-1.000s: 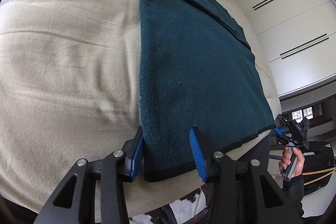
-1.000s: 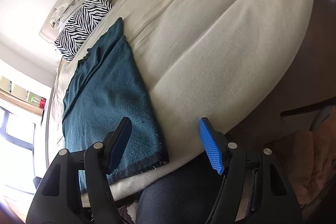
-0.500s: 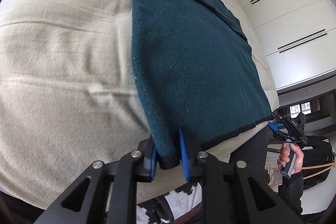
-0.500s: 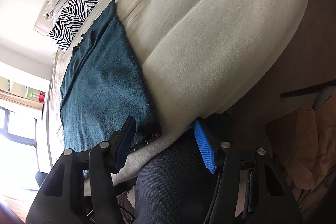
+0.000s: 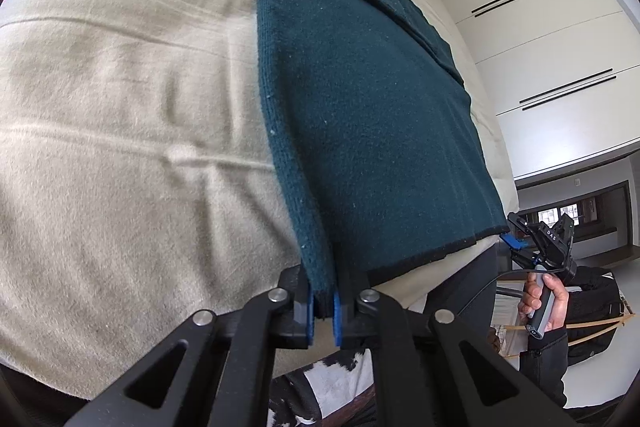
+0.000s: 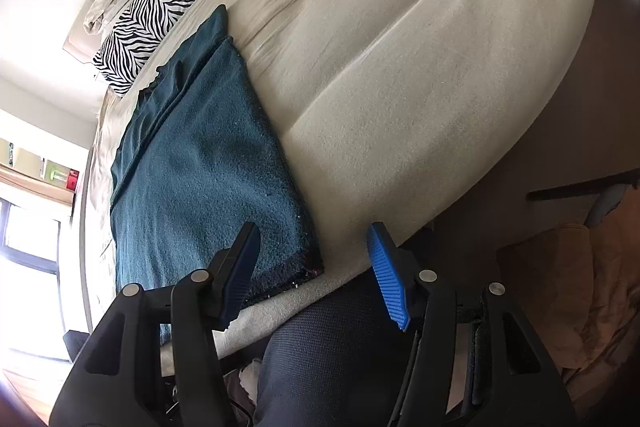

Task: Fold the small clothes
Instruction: 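Grasp the hem with the left gripper while the right gripper grasps it, lift toward collar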

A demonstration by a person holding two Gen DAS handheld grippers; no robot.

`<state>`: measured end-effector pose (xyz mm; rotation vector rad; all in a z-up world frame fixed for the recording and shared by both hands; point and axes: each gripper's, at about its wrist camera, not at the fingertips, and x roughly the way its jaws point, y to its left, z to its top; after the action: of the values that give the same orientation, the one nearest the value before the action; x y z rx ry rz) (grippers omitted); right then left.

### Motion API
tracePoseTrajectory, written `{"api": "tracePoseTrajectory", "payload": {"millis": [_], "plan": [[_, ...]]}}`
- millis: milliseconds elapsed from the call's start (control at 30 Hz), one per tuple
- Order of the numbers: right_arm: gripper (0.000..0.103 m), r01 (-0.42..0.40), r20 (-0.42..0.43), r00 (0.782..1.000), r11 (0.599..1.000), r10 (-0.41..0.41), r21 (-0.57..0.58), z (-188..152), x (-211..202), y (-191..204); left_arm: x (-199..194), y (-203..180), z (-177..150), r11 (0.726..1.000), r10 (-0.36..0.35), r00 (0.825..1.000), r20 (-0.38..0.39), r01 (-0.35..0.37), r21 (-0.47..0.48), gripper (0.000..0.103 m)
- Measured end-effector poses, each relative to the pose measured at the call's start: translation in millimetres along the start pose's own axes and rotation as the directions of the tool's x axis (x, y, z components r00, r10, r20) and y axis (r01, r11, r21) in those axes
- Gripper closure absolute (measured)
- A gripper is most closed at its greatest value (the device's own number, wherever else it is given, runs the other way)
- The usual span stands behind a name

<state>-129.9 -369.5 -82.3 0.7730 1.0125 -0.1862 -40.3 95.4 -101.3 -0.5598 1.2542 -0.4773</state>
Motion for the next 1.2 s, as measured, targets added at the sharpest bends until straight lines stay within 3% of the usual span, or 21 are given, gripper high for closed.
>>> {"api": "tracePoseTrajectory", "payload": {"millis": [33,100,333,600,800,933,1200], "plan": [[0.052,-0.002,-0.003,1.000,1.000,0.002,-0.012,-0.7,1.1,2.3,-3.4,1.7,-0.2,1.000,-0.006,1.000,0.004,0.006,0.000,0.096],[0.068,0.006,-0.012,1.000,0.999,-0.006,-0.041,-2.4,3.0,7.2,-6.5,2.4,-0.6,1.000,-0.009,1.000,0.007,0.009,0.001,0.096],[0.095,0.009,-0.024,1.000,0.995,-0.011,-0.094,-6.2,3.3,16.6,-18.7,2.4,-2.0,0.999,-0.032,0.999,0.037,0.032,0.002,0.096],[0.096,-0.094,0.035,0.995,0.992,0.097,-0.081,-0.6,-20.6,30.7,-42.6,5.6,0.2,0.995,-0.100,0.991,0.084,0.101,-0.006,0.096],[0.096,-0.230,0.113,0.965,0.971,0.236,-0.066,12.5,-47.9,45.8,-65.7,0.9,10.9,0.987,-0.162,0.977,0.141,0.164,0.000,0.096],[0.096,-0.296,0.150,0.942,0.954,0.301,-0.056,24.3,-52.7,55.2,-79.9,-3.9,18.0,0.972,-0.229,0.952,0.202,0.237,-0.014,0.097],[0.096,-0.346,0.192,0.916,0.936,0.353,-0.070,54.2,-46.6,78.8,-94.0,-3.1,45.5,0.930,-0.326,0.898,0.296,0.360,-0.068,0.097]]}}
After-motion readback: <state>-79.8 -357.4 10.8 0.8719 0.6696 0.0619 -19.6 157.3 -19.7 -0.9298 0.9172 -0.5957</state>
